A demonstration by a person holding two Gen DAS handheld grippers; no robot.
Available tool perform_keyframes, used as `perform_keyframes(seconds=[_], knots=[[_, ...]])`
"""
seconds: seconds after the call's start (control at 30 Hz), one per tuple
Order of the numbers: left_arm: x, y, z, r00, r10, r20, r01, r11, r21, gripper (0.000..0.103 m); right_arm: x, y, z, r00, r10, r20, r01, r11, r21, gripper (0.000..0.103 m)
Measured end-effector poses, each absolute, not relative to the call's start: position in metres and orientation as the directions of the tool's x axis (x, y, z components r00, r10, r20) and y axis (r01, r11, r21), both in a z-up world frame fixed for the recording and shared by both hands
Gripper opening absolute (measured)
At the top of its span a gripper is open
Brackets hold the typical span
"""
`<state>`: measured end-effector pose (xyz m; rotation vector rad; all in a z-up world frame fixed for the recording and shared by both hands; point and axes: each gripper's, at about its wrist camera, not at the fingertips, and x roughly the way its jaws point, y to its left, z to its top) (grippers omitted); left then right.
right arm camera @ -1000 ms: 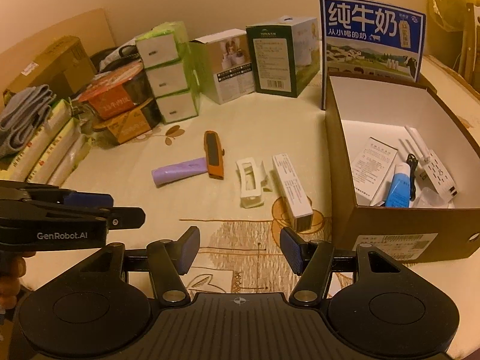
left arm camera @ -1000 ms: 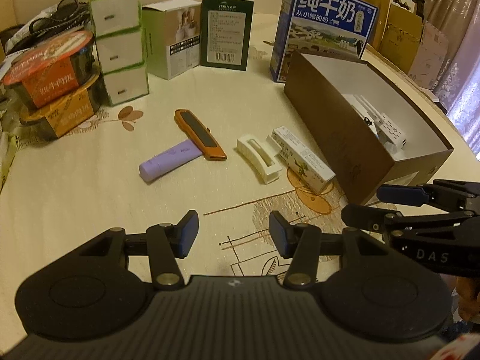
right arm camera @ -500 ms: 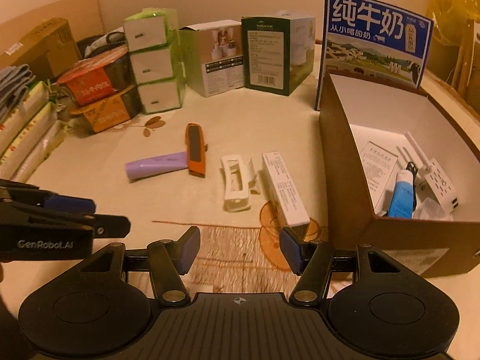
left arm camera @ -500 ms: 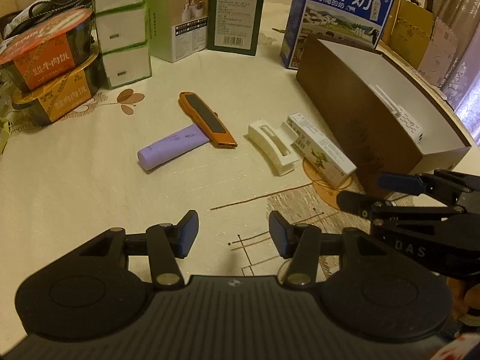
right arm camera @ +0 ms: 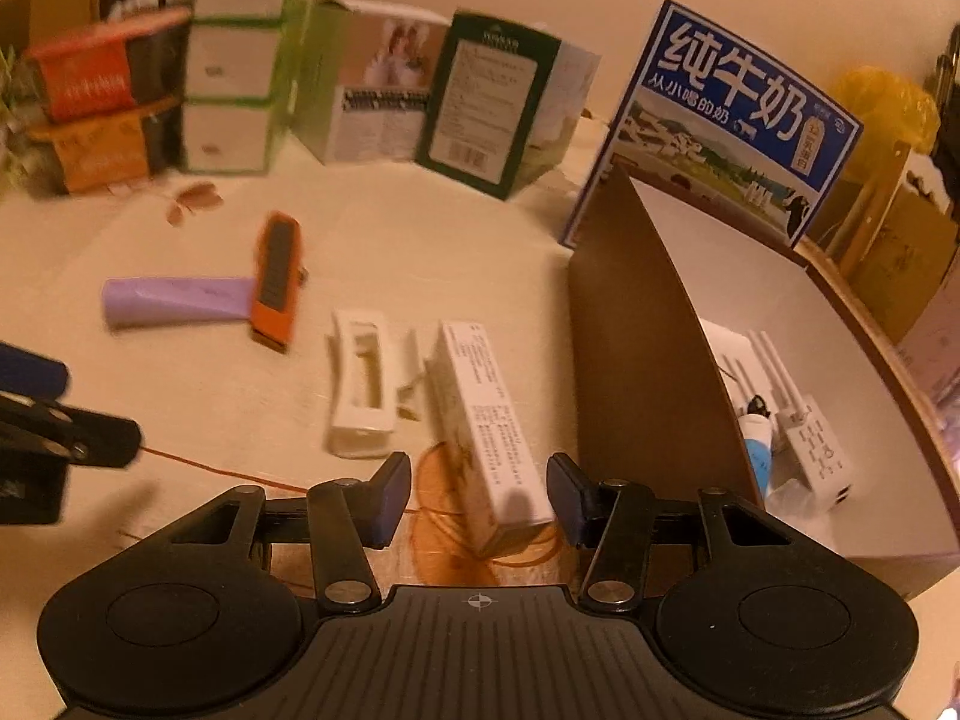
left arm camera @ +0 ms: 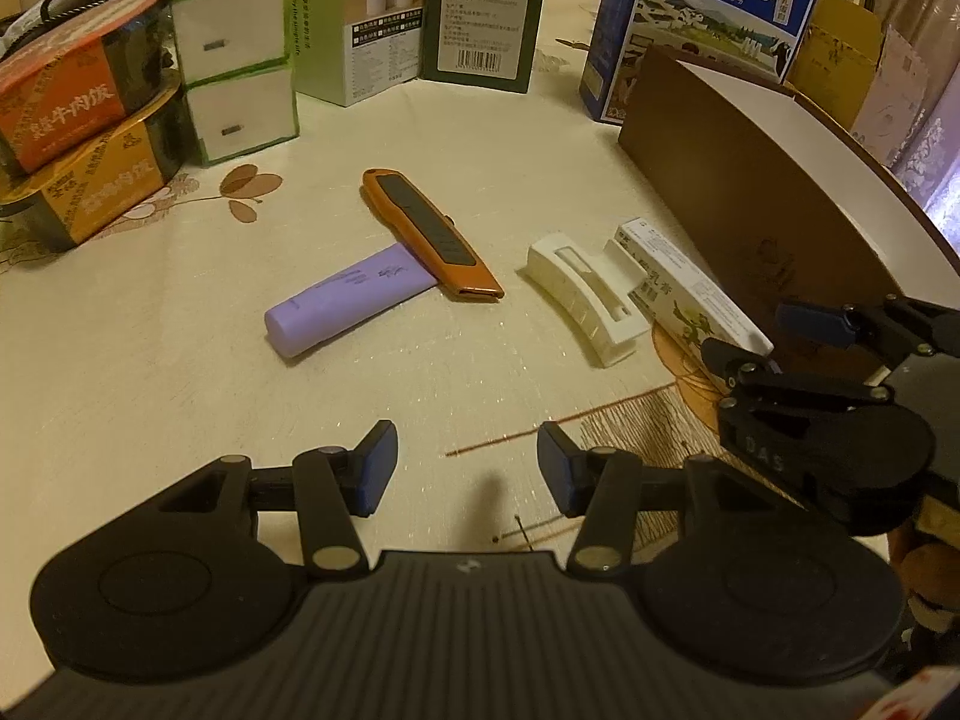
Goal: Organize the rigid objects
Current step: 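Grasp the long white printed box with right tool while left tool approaches the white plastic holder, then lift the white printed box with right tool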
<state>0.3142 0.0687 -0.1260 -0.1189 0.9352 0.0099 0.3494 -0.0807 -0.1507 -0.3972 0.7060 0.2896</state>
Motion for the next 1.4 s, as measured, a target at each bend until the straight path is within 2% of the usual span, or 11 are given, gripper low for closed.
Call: perform_keyframes(seconds=[0.23,0.27,0.3,0.37,0.53,0.6,0.73,0.93,1.33,1.4], knots=[[0.331,0.065,-0.137,0.599,-0.075,-0.797,-0.022,0.994,-0.11,0.047,0.367,-0.083,-0.168,0.691,0.101,-0.716,-0.391,0.885,-0.252,0.047],[0.333,0.064,-0.138,0.602,-0.087,-0.794,-0.01,0.993,-0.116,0.047,0.368,-0.084,-0.168,0.686,0.109,-0.72,-0.391,0.889,-0.239,0.042],[0.335,0.062,-0.139,0.605,-0.101,-0.79,0.005,0.992,-0.123,0.047,0.368,-0.086,-0.168,0.682,0.116,-0.722,-0.389,0.893,-0.225,0.024],[0.339,0.056,-0.141,0.608,-0.122,-0.785,0.032,0.991,-0.129,0.046,0.37,-0.092,-0.167,0.669,0.144,-0.729,-0.382,0.908,-0.171,0.023],[0.351,0.041,-0.147,0.615,-0.174,-0.769,0.101,0.985,-0.142,0.046,0.373,-0.103,-0.163,0.655,0.189,-0.732,-0.341,0.938,-0.063,0.022],[0.358,0.034,-0.148,0.623,-0.191,-0.759,0.122,0.982,-0.146,0.041,0.374,-0.105,-0.162,0.655,0.195,-0.73,-0.335,0.941,-0.05,0.022],[0.374,0.028,-0.151,0.632,-0.201,-0.748,0.134,0.98,-0.15,0.038,0.374,-0.11,-0.162,0.658,0.199,-0.727,-0.319,0.947,-0.03,0.022],[0.39,0.027,-0.152,0.621,-0.274,-0.734,0.159,0.961,-0.224,0.039,0.372,-0.112,-0.168,0.656,0.207,-0.726,-0.32,0.947,-0.019,0.023],[0.411,0.009,-0.169,0.577,-0.208,-0.79,0.097,0.978,-0.186,0.038,0.372,-0.116,-0.171,0.645,0.241,-0.725,-0.317,0.948,0.033,0.022],[0.412,0.008,-0.169,0.575,-0.197,-0.794,0.096,0.98,-0.173,0.032,0.372,-0.118,-0.17,0.639,0.254,-0.726,-0.319,0.946,0.05,0.022]])
